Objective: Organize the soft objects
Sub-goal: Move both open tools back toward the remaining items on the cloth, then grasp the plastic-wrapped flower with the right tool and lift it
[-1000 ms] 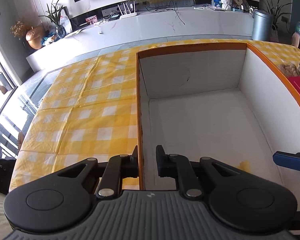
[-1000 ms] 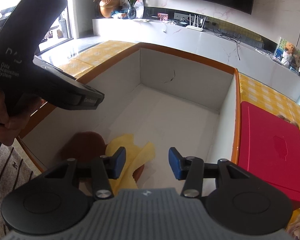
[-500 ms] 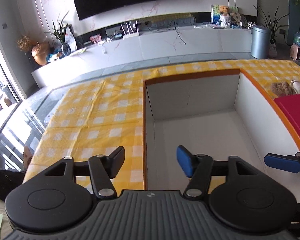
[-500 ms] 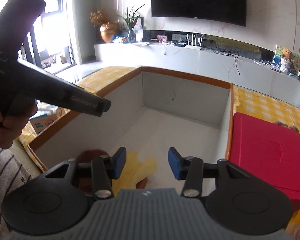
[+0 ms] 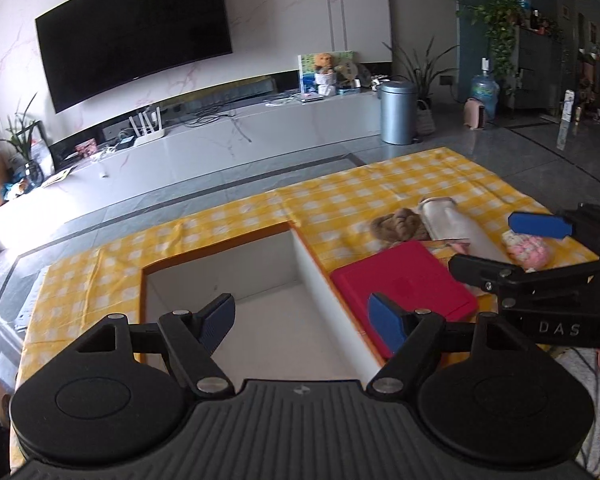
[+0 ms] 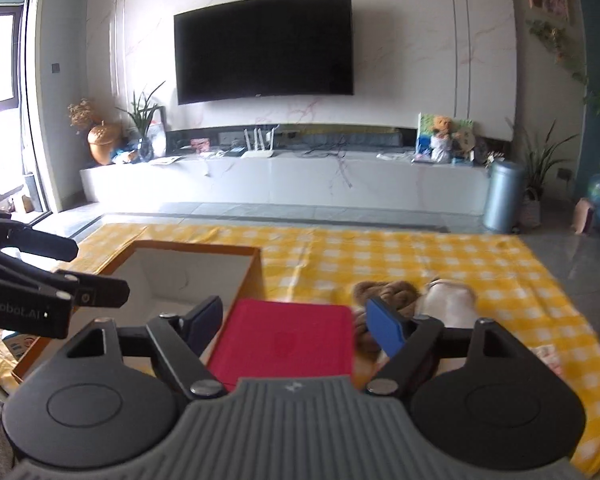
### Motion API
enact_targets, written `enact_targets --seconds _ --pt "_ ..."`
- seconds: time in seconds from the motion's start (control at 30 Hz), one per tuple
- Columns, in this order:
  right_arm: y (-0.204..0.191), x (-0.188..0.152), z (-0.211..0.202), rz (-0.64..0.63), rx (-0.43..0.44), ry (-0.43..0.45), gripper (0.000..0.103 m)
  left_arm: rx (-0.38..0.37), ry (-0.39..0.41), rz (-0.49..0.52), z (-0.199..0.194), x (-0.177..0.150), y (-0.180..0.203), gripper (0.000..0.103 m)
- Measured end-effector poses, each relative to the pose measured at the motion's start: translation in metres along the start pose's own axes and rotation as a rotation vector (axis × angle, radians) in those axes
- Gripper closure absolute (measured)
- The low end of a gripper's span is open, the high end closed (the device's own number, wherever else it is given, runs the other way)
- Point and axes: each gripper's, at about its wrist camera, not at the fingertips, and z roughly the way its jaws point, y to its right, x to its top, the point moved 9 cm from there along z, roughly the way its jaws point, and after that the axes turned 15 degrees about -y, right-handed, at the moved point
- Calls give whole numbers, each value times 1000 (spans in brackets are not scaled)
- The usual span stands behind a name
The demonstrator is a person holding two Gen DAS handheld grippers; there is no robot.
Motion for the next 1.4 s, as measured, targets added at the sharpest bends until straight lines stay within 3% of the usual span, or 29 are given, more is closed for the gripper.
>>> enact_targets --seconds 0.13,0.2,0.3,0.5,0.6,0.8,0.93,1.13,1.27,1.33,1.4 --pt "48 -2 -42 4 -127 32 14 -76 -9 51 0 10 40 14" --pt "74 -6 -57 20 -170 44 6 -101 -22 68 2 12 59 14" --pt "107 -21 -67 48 -209 36 5 -123 -36 114 7 13 85 14" --pt "160 -61 -42 133 -238 -99 5 -125 -57 163 22 15 116 14" --pt "181 -81 -13 172 -228 -218 5 -123 -83 156 33 16 123 14" --pt "202 -113 36 246 -179 -380 4 -164 -109 155 62 19 127 14" --pt "207 -125 64 240 -195 -479 4 -138 -85 87 81 22 125 14" --pt "190 -117 85 184 -114 -494 4 -151 -118 105 96 15 129 14" --pt "188 -104 85 327 11 -459 4 -92 -72 129 88 11 127 14" --pt "191 -98 81 401 6 -430 4 -76 -45 135 81 10 123 14" --pt "191 -89 74 350 -69 -378 4 -83 -40 130 76 9 117 14"
